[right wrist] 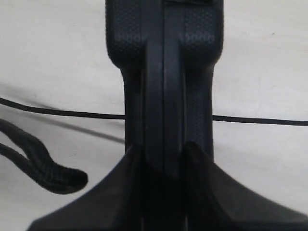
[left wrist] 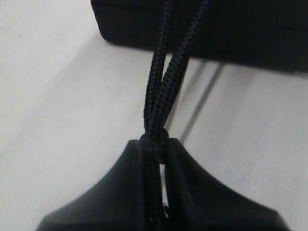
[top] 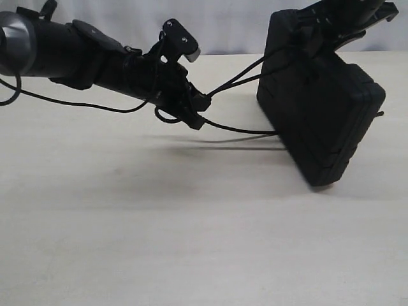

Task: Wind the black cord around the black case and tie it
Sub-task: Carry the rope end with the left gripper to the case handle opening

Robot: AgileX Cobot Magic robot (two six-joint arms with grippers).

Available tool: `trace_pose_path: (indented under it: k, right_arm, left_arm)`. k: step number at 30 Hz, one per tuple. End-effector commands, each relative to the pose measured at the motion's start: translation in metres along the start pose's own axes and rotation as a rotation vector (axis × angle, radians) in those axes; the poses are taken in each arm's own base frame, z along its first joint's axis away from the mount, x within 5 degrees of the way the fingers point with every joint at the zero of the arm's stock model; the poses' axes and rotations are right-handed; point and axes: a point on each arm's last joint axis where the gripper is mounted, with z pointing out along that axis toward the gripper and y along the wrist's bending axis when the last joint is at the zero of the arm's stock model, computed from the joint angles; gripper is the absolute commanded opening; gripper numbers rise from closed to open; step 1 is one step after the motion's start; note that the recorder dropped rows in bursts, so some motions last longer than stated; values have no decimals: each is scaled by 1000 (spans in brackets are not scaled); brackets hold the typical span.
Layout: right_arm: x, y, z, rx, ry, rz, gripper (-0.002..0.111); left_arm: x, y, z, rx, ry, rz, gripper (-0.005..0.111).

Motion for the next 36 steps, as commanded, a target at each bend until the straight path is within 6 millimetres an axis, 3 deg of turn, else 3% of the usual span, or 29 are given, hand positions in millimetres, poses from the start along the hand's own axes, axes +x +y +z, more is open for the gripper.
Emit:
trace_pose_path:
  k: [1,9,19,26,36]
  right_arm:
    - [1,7,2,-85,8,4,4]
    - [1,7,2,-84,8,4,4]
    - [1,7,2,-87,8,5,4]
    - [1,7,2,-84,8,4,4]
    - [1,8,2,-98,6,7,4]
  left_arm:
    - [-7,0,-2,9,-3,-40,0]
    - [-2,3,5,40,141,-121,0]
    - [-47,-7,2,97,163,-115,0]
    - [-38,-13,16,19,364,-64,0]
    - [-49,-14,12,38,332,-86,0]
